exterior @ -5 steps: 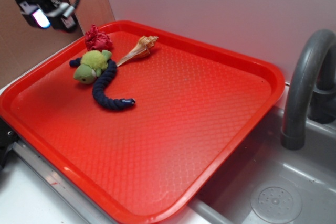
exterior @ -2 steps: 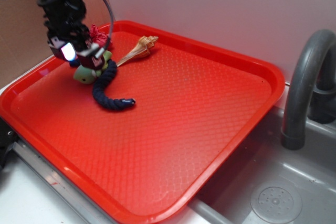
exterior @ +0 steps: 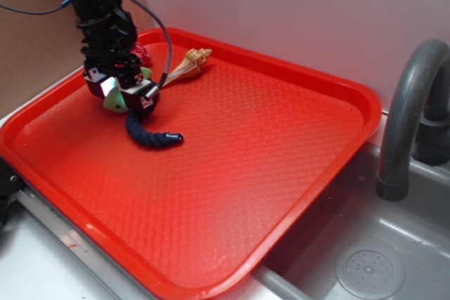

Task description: Grab the green animal.

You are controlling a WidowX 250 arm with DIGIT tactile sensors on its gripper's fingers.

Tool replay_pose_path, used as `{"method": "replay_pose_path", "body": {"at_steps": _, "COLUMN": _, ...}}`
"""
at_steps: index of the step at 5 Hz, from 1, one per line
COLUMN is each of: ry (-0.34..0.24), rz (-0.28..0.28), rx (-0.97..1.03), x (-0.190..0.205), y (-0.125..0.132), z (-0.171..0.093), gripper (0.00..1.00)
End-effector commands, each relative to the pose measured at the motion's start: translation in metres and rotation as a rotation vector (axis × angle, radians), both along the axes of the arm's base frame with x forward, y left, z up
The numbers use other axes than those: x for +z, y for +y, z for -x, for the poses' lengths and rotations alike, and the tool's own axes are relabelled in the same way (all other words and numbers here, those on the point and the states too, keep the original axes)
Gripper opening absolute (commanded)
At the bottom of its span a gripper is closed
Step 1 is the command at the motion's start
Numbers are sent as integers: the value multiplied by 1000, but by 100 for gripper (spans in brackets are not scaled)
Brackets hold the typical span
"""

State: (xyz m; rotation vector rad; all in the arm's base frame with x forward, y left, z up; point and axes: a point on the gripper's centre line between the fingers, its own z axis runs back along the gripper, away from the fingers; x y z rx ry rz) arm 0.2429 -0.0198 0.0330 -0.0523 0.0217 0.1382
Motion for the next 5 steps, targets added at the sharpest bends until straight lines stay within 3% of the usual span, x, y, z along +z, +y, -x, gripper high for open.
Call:
{"method": "replay_pose_path", "body": {"at_steps": 1, "ry": -74, "rz": 1, "rx": -31, "x": 61, "y": -9, "z": 10, "gripper": 0}}
{"method": "replay_pose_path", "body": {"at_steps": 3, "ry": -157, "rz": -34, "rx": -6, "x": 160, "y": -24, "z": 40, "gripper": 0}}
{"method": "replay_pose_path", "body": {"at_steps": 4, "ry": -137, "rz": 53, "rx": -11, "x": 209, "y": -23, "z": 40, "gripper": 0}}
{"method": "replay_pose_path", "body": {"at_steps": 5, "ry": -161, "rz": 128, "rx": -51, "x": 209, "y": -14, "z": 36, "gripper": 0}}
